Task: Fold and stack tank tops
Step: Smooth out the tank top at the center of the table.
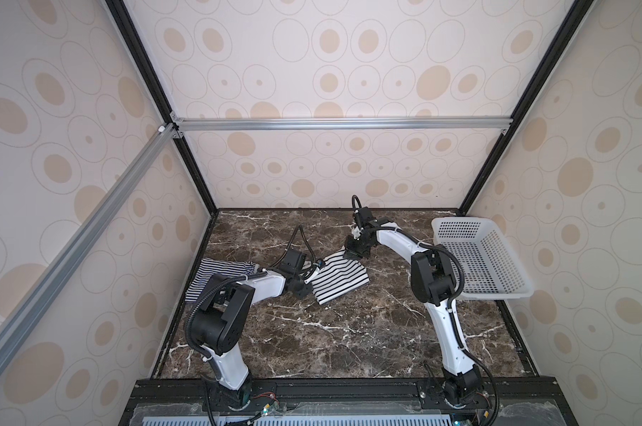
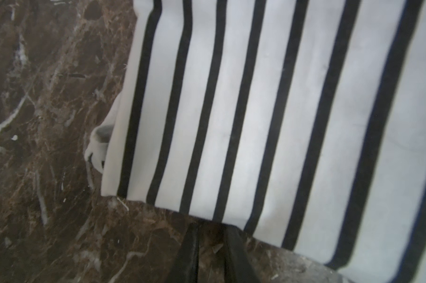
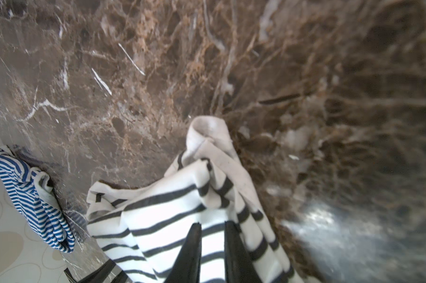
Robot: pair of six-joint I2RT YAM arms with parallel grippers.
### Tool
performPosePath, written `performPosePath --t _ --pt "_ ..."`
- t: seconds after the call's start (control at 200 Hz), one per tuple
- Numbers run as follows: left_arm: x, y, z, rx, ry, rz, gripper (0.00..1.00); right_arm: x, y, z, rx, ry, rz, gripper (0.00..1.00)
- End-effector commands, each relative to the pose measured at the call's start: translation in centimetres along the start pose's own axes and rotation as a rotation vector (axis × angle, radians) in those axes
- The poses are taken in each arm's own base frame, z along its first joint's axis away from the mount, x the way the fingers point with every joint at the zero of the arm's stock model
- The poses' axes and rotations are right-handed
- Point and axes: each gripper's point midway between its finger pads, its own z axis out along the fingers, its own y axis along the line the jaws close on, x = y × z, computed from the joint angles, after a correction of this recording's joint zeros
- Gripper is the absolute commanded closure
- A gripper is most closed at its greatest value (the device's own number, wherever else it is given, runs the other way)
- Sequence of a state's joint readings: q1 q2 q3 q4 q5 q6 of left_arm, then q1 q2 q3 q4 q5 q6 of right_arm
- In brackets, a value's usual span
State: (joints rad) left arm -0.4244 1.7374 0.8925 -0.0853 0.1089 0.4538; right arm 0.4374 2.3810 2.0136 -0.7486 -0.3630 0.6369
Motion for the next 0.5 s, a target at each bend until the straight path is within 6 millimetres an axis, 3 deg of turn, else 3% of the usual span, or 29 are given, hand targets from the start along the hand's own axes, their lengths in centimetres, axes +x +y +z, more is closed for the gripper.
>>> performPosePath --t 0.0,0.1,0.225,0.495 --pt "1.9 0.9 0.0 -0.052 0.066 0.031 0.81 1.2 1.0 -3.3 0.011 -0.026 -0.034 0.79" --pt "2.0 2.0 -0.4 -0.068 0.063 0.007 0.82 2.2 1.0 -4.3 0.026 -0.040 -0.057 0.79" --pt "1.0 1.8 -2.0 -0.012 -0.002 -0.044 0.78 2.8 0.1 -5.0 0.066 -0.054 -0.076 0.79" --pt "-0.2 0.4 -5.4 0.052 -0.106 -0.097 0.62 4.1 -1.8 -2.5 0.101 0.026 -0.078 0.79"
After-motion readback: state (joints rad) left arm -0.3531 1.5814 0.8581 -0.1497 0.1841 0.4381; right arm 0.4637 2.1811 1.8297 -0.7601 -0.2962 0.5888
